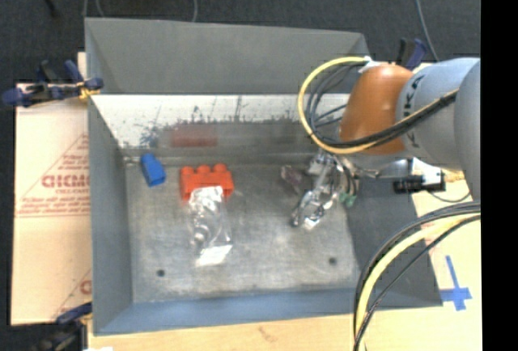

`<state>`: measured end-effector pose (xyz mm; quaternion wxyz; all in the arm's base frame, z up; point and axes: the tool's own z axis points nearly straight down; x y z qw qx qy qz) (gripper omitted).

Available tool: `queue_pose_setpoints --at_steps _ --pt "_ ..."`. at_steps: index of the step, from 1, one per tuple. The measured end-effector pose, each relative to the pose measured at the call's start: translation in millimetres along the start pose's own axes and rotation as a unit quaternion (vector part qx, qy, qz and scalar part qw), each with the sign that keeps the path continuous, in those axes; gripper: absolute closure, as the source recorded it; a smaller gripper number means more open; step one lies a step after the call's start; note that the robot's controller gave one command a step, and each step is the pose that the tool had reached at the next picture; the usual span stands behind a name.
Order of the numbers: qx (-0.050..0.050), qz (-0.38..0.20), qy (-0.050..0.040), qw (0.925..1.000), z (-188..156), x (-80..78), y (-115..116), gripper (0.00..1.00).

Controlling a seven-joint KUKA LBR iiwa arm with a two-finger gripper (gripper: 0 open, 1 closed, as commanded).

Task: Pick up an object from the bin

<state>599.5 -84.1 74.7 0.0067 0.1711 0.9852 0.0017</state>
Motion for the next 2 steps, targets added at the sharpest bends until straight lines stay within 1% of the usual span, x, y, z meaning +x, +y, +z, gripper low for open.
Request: queue_pose_setpoints --at_steps 1,2 --pt "0.001 -0.001 -0.002 1.0 -1.5 -1.5 -0.5 1.0" --pt "0.001 0.002 0.0006 1.0 -80.9 -3.1 -0.5 1.0"
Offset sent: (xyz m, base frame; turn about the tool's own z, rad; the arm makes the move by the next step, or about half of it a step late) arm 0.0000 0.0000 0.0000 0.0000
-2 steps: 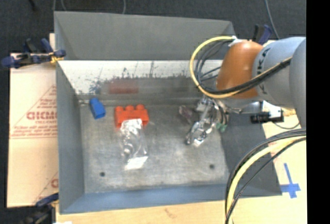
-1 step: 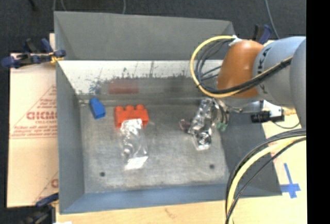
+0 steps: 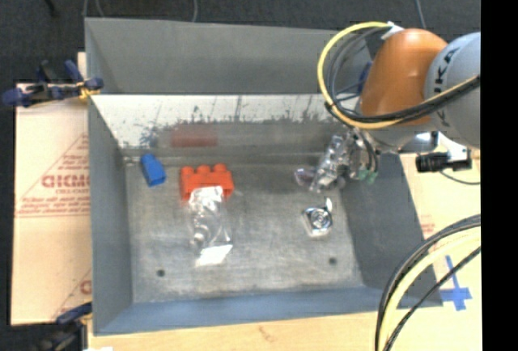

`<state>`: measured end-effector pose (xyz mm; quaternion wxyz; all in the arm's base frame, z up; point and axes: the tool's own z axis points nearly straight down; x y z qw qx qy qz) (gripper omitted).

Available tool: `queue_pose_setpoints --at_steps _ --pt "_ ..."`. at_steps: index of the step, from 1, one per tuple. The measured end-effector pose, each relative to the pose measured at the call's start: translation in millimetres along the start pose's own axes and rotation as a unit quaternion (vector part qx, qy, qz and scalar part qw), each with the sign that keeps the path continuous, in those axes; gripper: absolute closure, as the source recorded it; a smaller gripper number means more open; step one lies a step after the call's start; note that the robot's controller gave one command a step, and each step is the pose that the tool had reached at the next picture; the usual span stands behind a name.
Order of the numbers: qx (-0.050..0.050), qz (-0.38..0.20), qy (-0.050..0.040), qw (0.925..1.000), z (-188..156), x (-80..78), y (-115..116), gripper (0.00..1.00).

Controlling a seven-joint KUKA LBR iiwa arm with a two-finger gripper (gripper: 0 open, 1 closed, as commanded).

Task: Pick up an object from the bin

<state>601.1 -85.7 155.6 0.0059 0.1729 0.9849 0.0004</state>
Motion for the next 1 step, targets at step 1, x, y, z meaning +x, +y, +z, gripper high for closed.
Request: queue_pose_setpoints --at_steps 1 --pt "0.0 -0.173 0.0006 0.9849 -67.2 1.7 19.7 1.0"
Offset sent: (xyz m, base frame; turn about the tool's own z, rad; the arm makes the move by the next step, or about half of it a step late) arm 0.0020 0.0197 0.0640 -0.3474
